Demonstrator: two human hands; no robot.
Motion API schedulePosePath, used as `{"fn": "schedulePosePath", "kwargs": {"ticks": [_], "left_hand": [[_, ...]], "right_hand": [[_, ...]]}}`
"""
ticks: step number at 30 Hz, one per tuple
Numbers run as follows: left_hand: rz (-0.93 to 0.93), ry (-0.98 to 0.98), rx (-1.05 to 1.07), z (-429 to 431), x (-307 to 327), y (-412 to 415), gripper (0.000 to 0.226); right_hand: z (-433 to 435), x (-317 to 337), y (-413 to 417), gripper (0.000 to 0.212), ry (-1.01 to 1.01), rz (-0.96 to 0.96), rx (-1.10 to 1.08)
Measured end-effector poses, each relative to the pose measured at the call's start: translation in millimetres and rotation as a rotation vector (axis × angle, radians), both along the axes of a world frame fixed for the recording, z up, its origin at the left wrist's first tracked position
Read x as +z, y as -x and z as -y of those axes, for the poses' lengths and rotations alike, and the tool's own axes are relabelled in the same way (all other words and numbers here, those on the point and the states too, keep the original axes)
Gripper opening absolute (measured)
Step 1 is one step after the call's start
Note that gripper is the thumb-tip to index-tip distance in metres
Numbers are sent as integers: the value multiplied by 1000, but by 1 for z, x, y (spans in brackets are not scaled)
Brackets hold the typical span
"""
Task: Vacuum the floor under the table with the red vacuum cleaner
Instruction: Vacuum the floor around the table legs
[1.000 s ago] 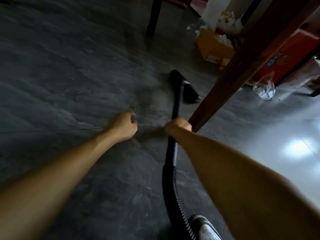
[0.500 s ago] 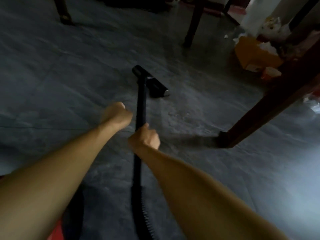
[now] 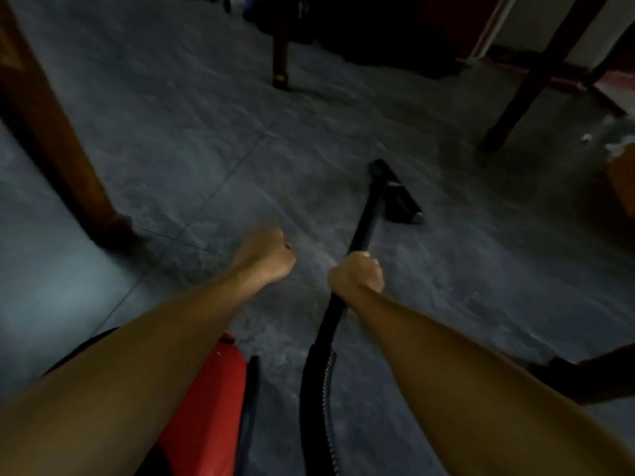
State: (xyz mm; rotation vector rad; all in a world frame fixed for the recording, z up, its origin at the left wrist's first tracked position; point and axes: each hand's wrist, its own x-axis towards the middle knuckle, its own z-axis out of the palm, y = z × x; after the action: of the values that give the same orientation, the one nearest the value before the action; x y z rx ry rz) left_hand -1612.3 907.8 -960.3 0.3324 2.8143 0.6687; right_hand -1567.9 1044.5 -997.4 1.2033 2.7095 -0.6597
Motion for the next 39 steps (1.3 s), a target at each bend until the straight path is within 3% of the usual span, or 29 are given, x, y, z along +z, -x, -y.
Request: {"fn": "schedulePosePath", "kwargs": {"ticks": [4,7,9,12,16,19,23,27,33,39], "left_hand": [[10,25,98,29,17,13,19],[20,49,147,52,22,20,24],[56,46,188,69,25,26,18],[176,57,305,91,28,30,30],[130,104,437,103,18,18,23],[149,110,453,101,10,10,23],[177,69,441,93,10,9,18],[89,116,328,65,19,5,12],[88,53,231,6,25,3,21],[75,108,112,-31,33,18,34]], "right_hand": [[57,5,45,55,-16,58,434],[83,8,76,48,-68,57,620],[88,8,96,44,-121,32,647],[65,4,123,41,-176,-4,514],[45,-8,136,46,-56,3,435],[62,-17,120,52,-35,-7,532],[69,-24,74,62,39,34,832],[46,-33,25,69,68,118,1014],[-13,-31,-8,67,-19,141,909],[-65,4,39,63,-84,91,504]]}}
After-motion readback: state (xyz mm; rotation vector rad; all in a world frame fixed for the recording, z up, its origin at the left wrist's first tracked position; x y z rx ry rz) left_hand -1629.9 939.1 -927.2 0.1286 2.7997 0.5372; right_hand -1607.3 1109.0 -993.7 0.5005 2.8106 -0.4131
